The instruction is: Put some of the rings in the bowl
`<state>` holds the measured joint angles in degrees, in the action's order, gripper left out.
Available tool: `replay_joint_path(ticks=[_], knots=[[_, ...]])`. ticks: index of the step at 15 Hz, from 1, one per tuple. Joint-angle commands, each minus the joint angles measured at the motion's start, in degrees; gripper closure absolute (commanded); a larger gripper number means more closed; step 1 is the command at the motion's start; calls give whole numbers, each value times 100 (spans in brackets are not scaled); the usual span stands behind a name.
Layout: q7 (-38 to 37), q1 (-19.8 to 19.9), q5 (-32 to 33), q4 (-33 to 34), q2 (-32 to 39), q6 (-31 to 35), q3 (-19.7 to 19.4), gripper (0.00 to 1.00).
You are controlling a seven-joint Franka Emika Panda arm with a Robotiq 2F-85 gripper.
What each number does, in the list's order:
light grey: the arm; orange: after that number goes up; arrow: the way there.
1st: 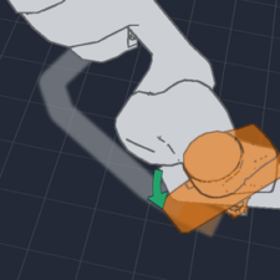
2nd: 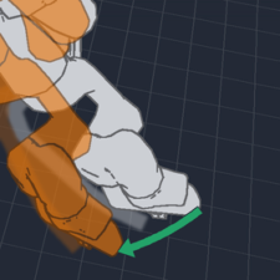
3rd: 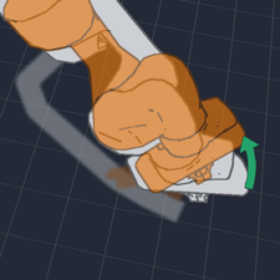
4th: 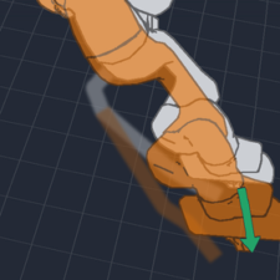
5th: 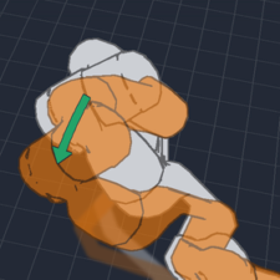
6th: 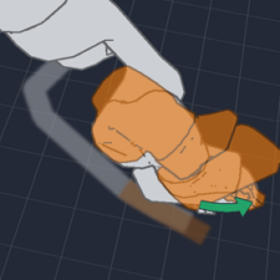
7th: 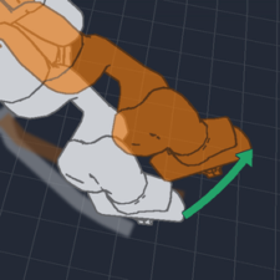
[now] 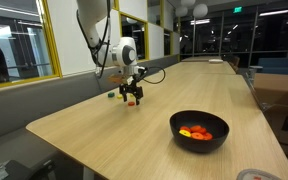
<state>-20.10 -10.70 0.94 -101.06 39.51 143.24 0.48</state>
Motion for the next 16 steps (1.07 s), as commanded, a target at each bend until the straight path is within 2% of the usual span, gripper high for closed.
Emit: replay_joint_path(ticks=[1,2,9,11,16], knots=[[85,-45,2,-164,-172,66,-70,10],[86,-46,6,-164,-169,68,-74,27],[85,-46,41,-184,-237,15,-120,81],[32,-57,49,-263,-336,8,-156,75],[-373,-99,148,-858,-848,234,-508,75]])
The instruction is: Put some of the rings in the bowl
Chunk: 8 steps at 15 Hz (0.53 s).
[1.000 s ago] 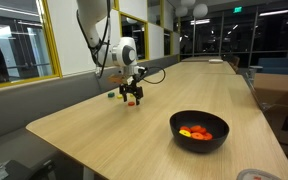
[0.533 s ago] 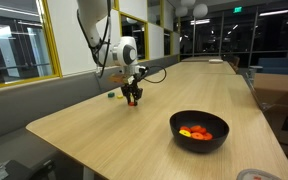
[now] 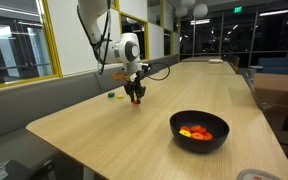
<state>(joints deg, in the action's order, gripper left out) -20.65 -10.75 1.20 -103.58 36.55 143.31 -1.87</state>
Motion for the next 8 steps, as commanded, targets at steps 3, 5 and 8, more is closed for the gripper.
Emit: replay_joint_path(ticks=[3,5,8], knots=[[-817,-182,297,-1208,-987,512,-642,75],[-1310,-283,527,-1697,-1328,746,-953,75],[-2179,-417,1008,-2346,-1774,969,-1400,75]])
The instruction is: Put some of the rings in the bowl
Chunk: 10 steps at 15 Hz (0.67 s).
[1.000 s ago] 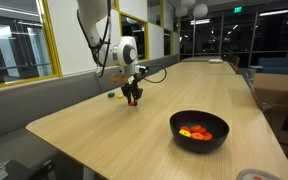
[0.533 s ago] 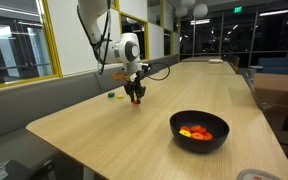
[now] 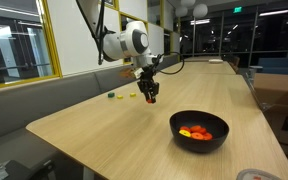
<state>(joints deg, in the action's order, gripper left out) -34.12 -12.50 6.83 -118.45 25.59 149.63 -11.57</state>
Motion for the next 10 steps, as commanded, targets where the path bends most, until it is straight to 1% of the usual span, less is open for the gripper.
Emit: replay_joint_path(ticks=[1,4,6,8,10], knots=[[-1175,-281,669,-1073,-843,388,-587,75],[-2213,-283,1455,-1615,-1320,505,-925,75],[-2919,-181,2054,-1884,-1633,504,-1037,75],[-3563,7,2614,-2041,-1886,417,-1038,75],[-4041,279,3010,-2171,-2104,334,-912,75]])
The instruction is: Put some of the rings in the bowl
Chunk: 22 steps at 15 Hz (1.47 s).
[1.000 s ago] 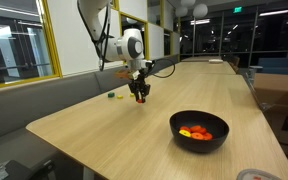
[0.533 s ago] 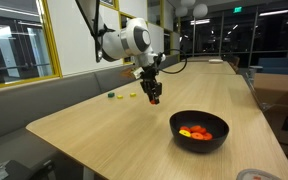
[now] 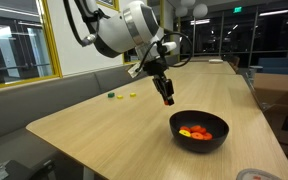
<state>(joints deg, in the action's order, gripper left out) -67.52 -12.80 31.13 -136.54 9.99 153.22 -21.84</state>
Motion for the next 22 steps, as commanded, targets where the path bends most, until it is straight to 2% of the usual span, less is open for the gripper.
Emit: replay_joint_path(ticks=[1,4,8,12,13,15,19,22], knots=[[-872,479,683,-431,-637,-35,189,75],[-1264,934,878,-581,-803,-70,376,75],[-1029,1486,509,-657,-716,51,553,75],[-754,1810,24,-608,-531,143,648,76],[-603,1874,-211,-583,-462,178,668,33],[-210,1950,-729,-545,-358,232,716,27],[835,2007,-1776,-532,-336,164,865,0],[1599,1938,-2205,-655,-671,-130,968,0]])
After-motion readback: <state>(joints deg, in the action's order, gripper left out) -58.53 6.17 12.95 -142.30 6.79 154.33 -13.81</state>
